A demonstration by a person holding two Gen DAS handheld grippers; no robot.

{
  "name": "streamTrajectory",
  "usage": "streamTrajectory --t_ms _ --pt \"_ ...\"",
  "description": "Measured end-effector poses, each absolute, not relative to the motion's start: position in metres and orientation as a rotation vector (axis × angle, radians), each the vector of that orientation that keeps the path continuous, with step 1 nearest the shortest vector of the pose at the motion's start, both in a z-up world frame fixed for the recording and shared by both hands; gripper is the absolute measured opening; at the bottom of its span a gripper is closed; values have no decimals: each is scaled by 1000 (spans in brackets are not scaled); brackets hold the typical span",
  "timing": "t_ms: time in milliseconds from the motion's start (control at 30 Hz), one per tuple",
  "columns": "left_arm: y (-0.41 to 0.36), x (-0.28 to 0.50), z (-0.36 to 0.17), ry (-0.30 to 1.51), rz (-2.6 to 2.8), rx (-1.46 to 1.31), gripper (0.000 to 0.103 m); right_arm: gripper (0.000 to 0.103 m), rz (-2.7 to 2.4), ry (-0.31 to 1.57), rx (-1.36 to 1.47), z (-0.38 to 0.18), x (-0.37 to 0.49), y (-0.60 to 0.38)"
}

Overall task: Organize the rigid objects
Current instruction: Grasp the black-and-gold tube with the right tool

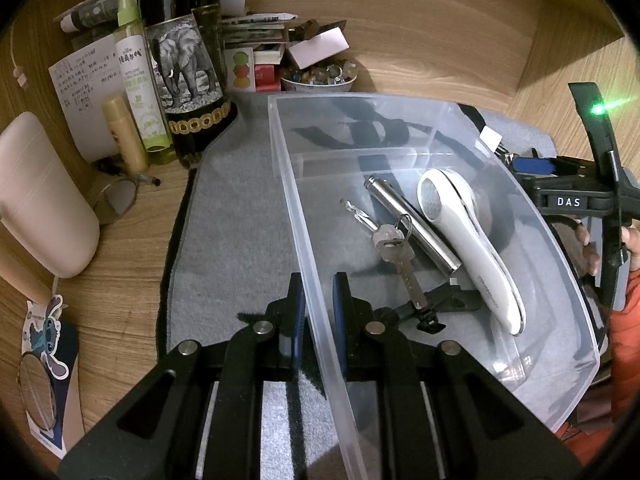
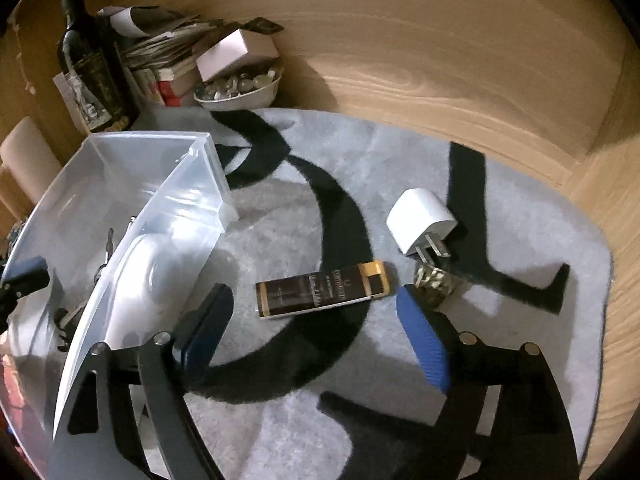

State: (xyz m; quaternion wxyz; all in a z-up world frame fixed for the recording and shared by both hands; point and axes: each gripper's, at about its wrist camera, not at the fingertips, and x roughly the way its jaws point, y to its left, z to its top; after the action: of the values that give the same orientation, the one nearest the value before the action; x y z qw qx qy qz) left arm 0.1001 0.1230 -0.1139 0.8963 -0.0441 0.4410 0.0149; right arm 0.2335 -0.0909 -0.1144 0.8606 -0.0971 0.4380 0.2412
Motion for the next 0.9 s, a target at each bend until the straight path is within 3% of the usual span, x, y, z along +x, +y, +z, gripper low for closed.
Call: streamTrajectory --t_ms 333,467,900 --pt "123 101 -115 916 31 -92 13 85 476 955 -232 -140 254 -85" --pt "123 101 -115 916 32 -91 13 81 481 945 -230 -140 252 -86" --pt "123 101 -115 916 32 -92 13 80 509 841 -228 -102 226 -85"
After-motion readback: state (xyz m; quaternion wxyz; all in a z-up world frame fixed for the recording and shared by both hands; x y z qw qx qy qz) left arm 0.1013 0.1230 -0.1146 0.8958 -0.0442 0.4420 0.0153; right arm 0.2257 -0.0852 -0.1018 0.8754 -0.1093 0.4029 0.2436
